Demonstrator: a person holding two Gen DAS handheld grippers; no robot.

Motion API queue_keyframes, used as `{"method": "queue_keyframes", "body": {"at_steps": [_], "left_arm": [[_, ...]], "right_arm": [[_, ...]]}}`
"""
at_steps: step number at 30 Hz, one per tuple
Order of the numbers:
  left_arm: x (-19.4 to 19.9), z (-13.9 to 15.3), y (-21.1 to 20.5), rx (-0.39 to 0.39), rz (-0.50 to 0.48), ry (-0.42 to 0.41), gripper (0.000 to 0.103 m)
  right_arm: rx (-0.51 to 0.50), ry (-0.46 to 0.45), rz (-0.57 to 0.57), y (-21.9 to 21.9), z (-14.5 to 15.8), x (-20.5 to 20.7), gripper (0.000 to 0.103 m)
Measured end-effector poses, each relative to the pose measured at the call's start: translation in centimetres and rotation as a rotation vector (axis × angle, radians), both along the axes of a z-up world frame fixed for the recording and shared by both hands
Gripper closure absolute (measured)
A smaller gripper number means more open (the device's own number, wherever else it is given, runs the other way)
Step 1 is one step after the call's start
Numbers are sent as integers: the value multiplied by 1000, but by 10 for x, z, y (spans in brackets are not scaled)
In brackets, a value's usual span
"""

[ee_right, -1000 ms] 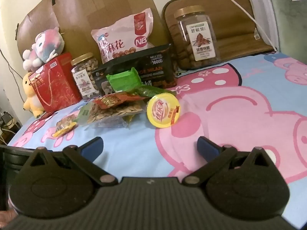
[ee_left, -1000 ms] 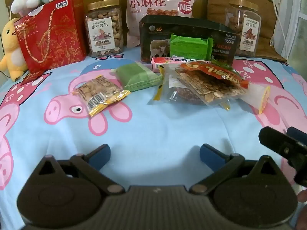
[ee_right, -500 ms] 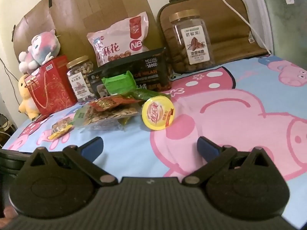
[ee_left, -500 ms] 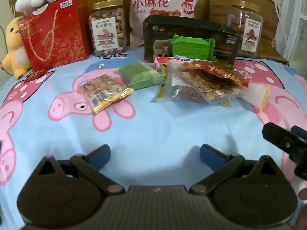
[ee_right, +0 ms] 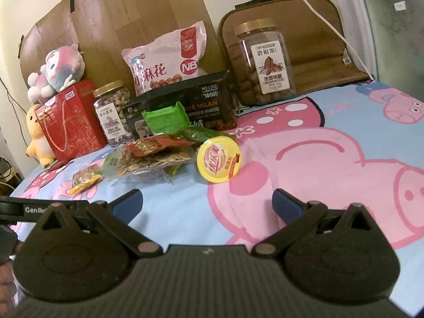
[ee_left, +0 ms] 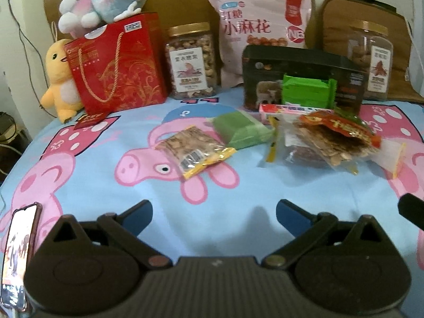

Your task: Organize snacks

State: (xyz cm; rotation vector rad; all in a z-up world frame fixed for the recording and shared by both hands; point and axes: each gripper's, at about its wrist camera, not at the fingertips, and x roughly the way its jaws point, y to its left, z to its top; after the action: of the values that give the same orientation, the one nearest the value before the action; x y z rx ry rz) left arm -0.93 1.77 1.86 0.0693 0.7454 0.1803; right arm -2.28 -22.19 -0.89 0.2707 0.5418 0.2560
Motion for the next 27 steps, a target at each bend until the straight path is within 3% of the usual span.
{"method": "queue_keyframes", "body": {"at_steps": [19,23,27], "left_arm": [[5,-1,21,-16,54,-23,0],[8,4,30,-13,41,-52,0],[14,8,34,10,22,-69,1]], "right_arm": [[-28,-26,19,5,3,-3,0],[-57,-50,41,10,5,-6,7],[-121,-96,80,20,12,-4,22]]}}
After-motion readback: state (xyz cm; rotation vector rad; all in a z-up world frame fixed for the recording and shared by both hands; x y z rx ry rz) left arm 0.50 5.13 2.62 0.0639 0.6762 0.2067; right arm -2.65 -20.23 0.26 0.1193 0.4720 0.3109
